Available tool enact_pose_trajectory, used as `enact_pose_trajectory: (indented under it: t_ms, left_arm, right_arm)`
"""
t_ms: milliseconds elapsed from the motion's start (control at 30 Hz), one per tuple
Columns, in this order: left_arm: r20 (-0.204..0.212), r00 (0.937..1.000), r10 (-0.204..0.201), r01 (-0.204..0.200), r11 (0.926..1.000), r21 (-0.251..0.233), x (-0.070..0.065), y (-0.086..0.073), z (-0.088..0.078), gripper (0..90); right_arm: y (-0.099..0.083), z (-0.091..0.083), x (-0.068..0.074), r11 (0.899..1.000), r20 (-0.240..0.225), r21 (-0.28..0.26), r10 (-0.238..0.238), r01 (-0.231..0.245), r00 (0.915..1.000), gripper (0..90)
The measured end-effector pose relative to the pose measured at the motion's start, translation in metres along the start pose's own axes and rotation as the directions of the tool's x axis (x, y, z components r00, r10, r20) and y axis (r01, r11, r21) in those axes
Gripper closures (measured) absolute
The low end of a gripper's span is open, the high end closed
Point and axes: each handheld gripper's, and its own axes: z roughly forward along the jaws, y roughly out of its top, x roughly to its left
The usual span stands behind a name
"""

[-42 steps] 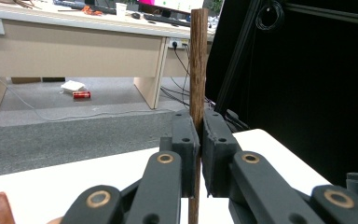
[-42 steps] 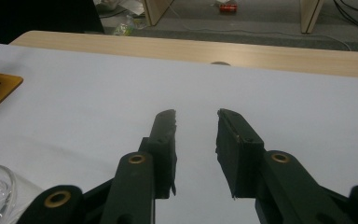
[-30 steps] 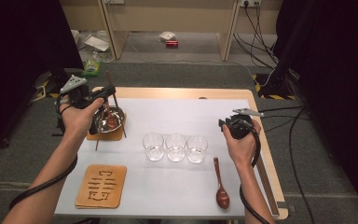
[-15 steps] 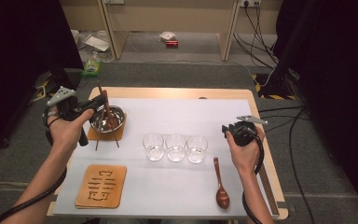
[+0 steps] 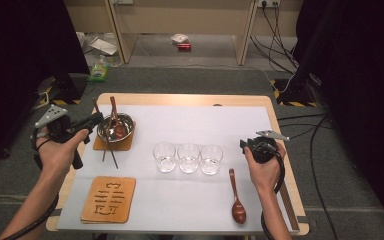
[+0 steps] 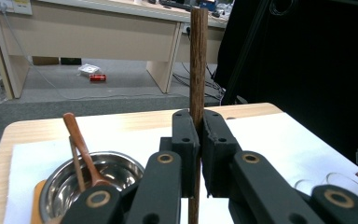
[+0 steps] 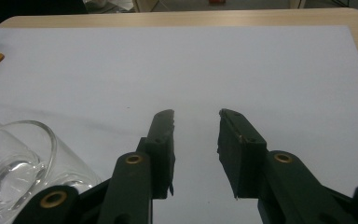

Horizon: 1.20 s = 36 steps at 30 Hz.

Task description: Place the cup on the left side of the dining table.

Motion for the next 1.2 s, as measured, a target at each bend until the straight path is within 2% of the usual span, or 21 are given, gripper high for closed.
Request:
enact_pose_trajectory:
  t_ms: [367, 700, 967, 1200]
  left_arm:
    - [-0.027, 0.9996, 0.001, -0.001, 1.0000, 0.003, 0.010, -0.012, -0.025, 84.4]
    - [-0.058, 0.9983, 0.000, -0.001, 1.0000, -0.005, 0.021, -0.018, -0.043, 84.4]
    - [-0.093, 0.9957, 0.001, -0.001, 1.0000, -0.003, 0.031, -0.021, -0.049, 84.4]
    - [-0.127, 0.9918, 0.006, -0.005, 1.0000, 0.008, 0.042, -0.021, -0.041, 84.4]
  right_arm:
    - [-0.009, -0.011, -0.006, 1.000, 0.018, -0.015, 0.009, -0.009, 0.9998, 65.9]
    - [-0.016, -0.013, -0.010, 1.000, 0.023, -0.013, 0.012, -0.012, 0.9997, 65.8]
    - [-0.020, -0.015, -0.011, 1.000, 0.026, -0.014, 0.012, -0.011, 0.9996, 65.8]
    - [-0.023, -0.017, -0.012, 1.000, 0.029, -0.013, 0.016, -0.016, 0.9995, 65.8]
